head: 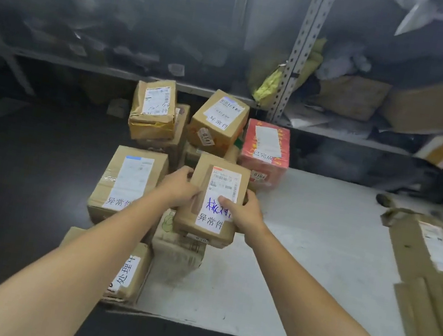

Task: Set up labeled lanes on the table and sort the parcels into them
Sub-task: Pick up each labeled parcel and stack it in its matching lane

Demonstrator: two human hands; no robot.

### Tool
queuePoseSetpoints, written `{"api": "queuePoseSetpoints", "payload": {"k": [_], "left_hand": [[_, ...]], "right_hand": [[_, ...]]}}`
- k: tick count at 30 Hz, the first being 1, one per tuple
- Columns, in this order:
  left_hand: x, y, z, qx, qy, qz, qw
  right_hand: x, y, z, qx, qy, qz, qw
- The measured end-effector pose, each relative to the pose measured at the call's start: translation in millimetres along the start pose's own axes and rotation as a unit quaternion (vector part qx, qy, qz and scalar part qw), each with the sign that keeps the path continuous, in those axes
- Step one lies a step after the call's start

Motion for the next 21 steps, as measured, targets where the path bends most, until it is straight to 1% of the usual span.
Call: {"api": "queuePoseSetpoints", "payload": {"k": [3,5,9,13,17,19,21], "left_hand": [[17,0,-35,0.033,0.023,0.027,0.999],[41,5,-73,0.069,0.044,0.045,0.996],[98,40,-178,0.165,0.070,0.083,0.980],[152,98,-285,0.231,0.076,0.133,0.961],[206,176,-396,0.305,0.091,0.166,0.933],[235,218,-445,0.347,0.089,0.169,0.918],[275,263,-487,0.370,0.088,0.185,0.906]], "right_hand": [[-47,13,10,-0.004,-0.018,-0.039,0.999],[-93,27,16,-0.008,-0.024,-0.074,0.997],[-203,74,38,-0.028,-0.026,-0.165,0.986],[-317,137,65,-0.066,-0.028,-0.249,0.966],[-440,211,88,-0.108,-0.028,-0.341,0.933],[-496,248,91,-0.122,-0.023,-0.369,0.921],[-551,288,85,-0.131,-0.027,-0.389,0.912]]}}
Point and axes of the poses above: each hand's wrist, its own y-axis away from the middle knuckle, its own x-axis out of the palm, z = x × y, the point moved 9 cm from there along -y, towards the middle knuckle, and after that the axes turned 3 degrees about -x, right-handed, at the moved point
